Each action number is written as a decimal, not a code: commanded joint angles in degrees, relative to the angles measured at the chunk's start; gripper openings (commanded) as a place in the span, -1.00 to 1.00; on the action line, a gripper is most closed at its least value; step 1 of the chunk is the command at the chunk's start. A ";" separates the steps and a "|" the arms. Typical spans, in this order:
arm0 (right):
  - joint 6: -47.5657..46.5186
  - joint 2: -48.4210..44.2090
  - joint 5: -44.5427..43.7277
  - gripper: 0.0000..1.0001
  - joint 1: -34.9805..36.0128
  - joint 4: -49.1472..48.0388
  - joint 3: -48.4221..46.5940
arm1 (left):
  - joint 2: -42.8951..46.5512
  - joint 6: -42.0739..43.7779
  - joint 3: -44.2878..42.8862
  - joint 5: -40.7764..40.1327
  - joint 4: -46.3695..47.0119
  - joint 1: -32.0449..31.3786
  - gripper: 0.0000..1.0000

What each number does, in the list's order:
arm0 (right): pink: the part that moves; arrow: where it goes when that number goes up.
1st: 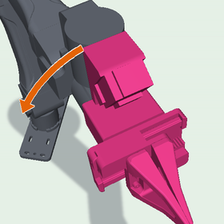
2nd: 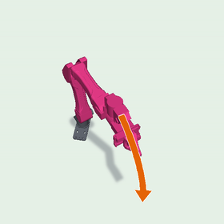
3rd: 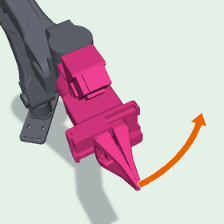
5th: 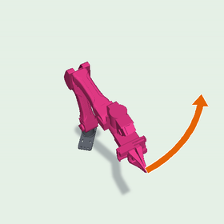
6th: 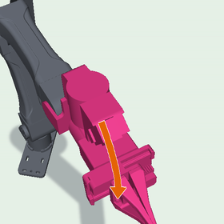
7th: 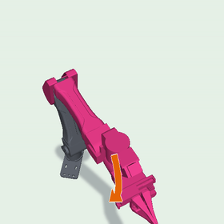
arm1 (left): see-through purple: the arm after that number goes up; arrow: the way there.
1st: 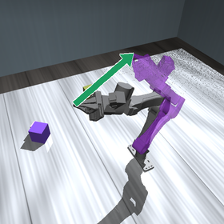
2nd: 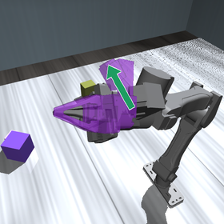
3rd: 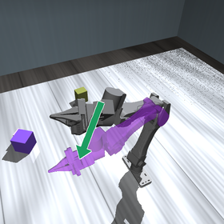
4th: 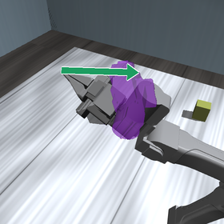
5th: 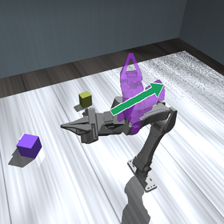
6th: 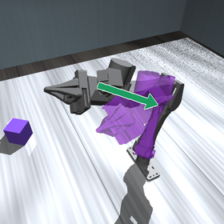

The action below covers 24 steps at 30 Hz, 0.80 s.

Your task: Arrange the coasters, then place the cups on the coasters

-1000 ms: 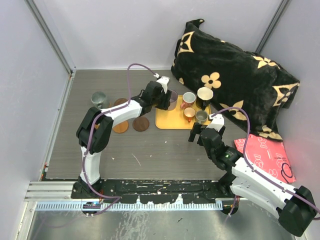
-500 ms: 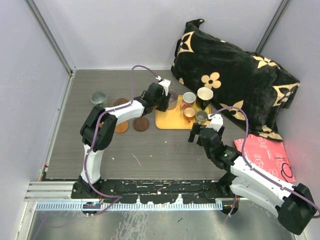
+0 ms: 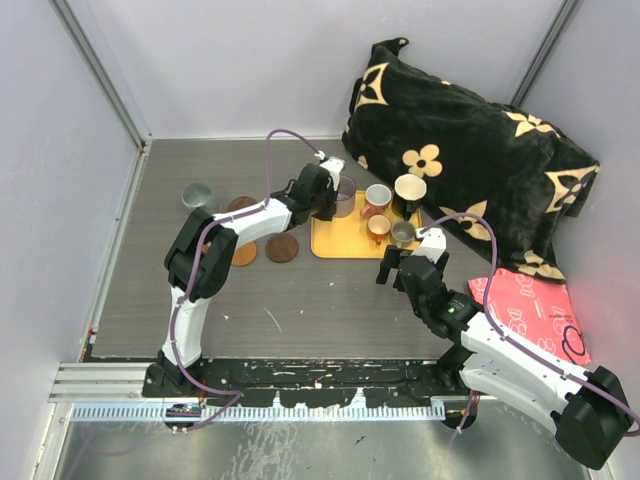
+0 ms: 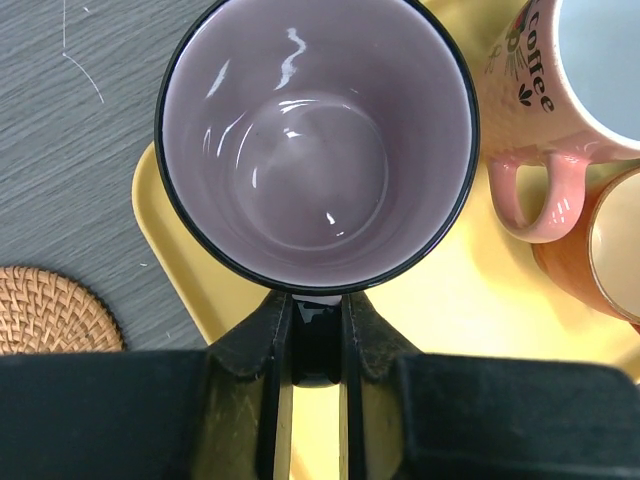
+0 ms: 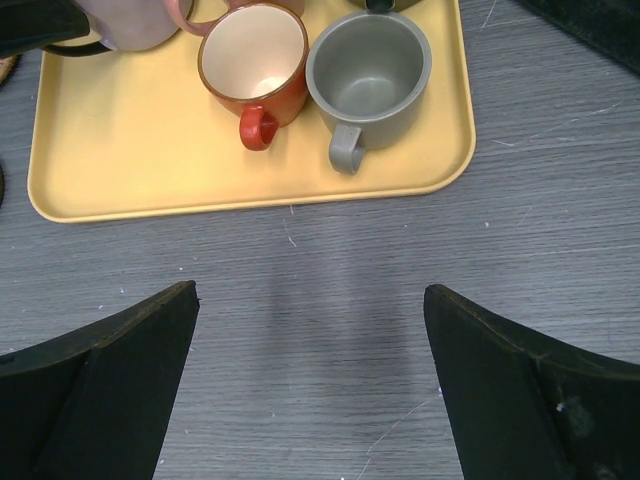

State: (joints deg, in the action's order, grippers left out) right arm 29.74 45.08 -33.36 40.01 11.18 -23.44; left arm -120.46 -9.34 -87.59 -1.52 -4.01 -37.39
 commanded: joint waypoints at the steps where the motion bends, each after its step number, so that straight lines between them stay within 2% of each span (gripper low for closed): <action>1: 0.61 0.17 -1.24 1.00 -0.04 -2.61 -1.43 | 1.26 0.21 -1.54 -0.46 1.32 0.30 -1.00; 17: 0.76 -0.51 -1.09 1.00 -0.11 -2.70 -1.17 | 12.35 1.40 3.30 -5.50 2.46 -0.41 -1.00; 24: 0.84 -1.19 -0.76 1.00 -0.06 -2.72 -0.94 | 20.25 0.00 10.56 -7.68 3.66 -1.02 -1.00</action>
State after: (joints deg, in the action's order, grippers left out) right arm 29.93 45.30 -33.34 40.01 10.81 -23.44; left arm -108.81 -9.19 -79.44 -6.72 -6.24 -37.85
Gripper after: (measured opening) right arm 0.999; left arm 0.166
